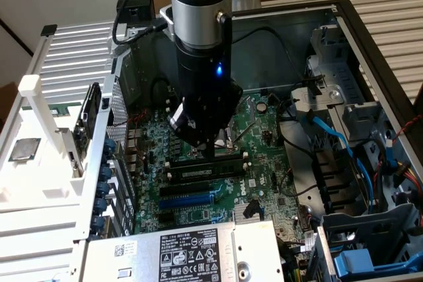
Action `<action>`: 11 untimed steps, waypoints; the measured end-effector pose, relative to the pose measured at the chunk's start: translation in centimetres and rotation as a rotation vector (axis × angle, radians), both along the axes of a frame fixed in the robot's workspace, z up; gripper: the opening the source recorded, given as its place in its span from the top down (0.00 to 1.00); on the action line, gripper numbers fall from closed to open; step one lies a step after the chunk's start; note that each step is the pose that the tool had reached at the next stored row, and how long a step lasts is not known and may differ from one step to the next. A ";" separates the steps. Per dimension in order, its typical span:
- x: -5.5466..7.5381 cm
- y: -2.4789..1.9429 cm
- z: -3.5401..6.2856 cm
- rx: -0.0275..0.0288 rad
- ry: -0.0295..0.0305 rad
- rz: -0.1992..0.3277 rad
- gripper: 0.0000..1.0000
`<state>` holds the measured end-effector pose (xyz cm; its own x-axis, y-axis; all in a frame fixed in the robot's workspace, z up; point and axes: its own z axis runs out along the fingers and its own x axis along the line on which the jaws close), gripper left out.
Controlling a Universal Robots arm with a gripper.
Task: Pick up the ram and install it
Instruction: 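Press down the ram until it locks into place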
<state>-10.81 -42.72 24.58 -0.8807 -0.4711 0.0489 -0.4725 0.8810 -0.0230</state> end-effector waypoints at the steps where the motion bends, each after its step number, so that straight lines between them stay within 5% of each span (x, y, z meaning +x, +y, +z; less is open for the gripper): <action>1: 0.0 0.00 -0.01 0.0006 0.0000 -0.063 0.90; 5: 0.0 0.00 -0.02 0.0013 -0.0001 -0.174 0.90; 11: 0.0 0.00 -0.03 0.0015 -0.0001 -0.271 0.90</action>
